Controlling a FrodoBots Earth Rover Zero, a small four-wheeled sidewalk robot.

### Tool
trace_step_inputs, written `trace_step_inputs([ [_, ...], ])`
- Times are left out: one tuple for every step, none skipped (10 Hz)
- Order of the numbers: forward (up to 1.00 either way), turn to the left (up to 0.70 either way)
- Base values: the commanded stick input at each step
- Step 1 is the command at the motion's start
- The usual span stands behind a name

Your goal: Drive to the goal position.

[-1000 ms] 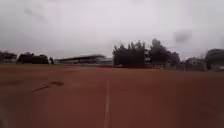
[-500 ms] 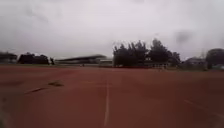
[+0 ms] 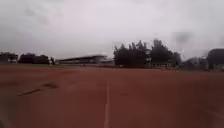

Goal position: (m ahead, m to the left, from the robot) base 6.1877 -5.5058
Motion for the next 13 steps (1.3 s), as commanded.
trace_step_inputs([
  [0.50,0.00],
  [0.50,0.00],
  [0.50,0.00],
  [0.50,0.00],
  [0.50,0.00],
  [0.50,0.00],
  [0.50,0.00],
  [0.50,0.00],
  [0.50,0.00],
  [0.50,0.00],
  [0.50,0.00],
  [0.50,0.00],
  [0.50,0.00],
])
